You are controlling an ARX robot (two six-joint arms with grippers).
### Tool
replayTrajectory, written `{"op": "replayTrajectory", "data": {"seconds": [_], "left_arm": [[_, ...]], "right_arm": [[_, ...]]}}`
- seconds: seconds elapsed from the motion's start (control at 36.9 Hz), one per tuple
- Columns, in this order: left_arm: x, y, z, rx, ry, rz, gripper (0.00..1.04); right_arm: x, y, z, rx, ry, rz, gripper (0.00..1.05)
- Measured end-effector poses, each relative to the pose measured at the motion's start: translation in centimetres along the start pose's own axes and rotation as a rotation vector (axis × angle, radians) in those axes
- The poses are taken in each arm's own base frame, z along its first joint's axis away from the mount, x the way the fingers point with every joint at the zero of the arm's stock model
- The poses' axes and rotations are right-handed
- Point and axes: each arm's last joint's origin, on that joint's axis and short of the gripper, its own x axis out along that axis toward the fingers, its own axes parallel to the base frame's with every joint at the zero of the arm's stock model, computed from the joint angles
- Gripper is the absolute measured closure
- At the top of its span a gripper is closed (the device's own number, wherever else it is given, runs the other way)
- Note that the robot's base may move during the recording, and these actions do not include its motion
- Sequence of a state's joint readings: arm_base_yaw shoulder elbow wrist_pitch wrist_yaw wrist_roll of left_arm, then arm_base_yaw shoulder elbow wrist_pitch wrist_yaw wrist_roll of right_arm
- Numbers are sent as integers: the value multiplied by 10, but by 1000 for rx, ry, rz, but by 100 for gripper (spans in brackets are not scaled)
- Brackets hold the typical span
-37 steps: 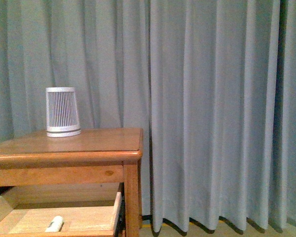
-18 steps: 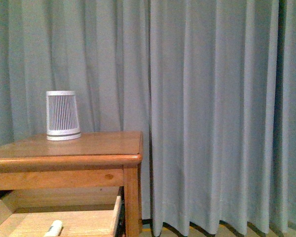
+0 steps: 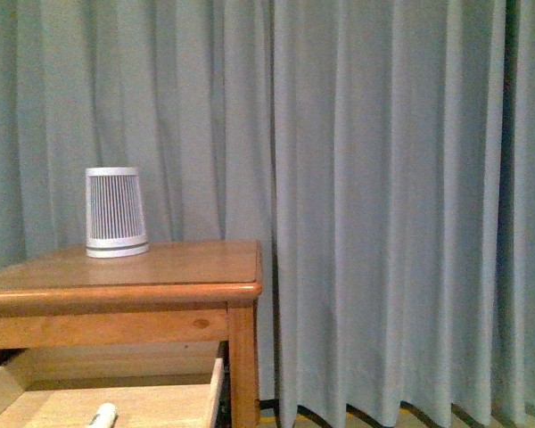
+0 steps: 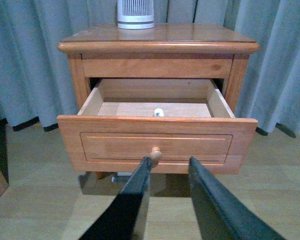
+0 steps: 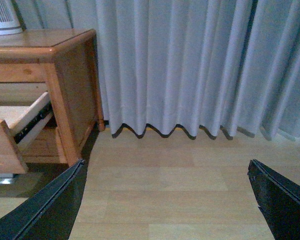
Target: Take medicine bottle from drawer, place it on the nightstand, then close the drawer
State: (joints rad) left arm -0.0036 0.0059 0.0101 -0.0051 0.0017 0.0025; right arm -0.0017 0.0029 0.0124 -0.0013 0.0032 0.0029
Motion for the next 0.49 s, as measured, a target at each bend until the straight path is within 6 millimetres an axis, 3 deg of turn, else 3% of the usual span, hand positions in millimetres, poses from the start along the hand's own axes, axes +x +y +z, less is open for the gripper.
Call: {"op": "replayTrajectory", "data": {"seconds": [0.3,0.49], "left_arm": [[0,0,0,1,-1,2,6],[0,0,0,0,-3,2,7]], "right_arm": [[0,0,0,0,0,3,7],[0,0,0,0,0,3,7]]}}
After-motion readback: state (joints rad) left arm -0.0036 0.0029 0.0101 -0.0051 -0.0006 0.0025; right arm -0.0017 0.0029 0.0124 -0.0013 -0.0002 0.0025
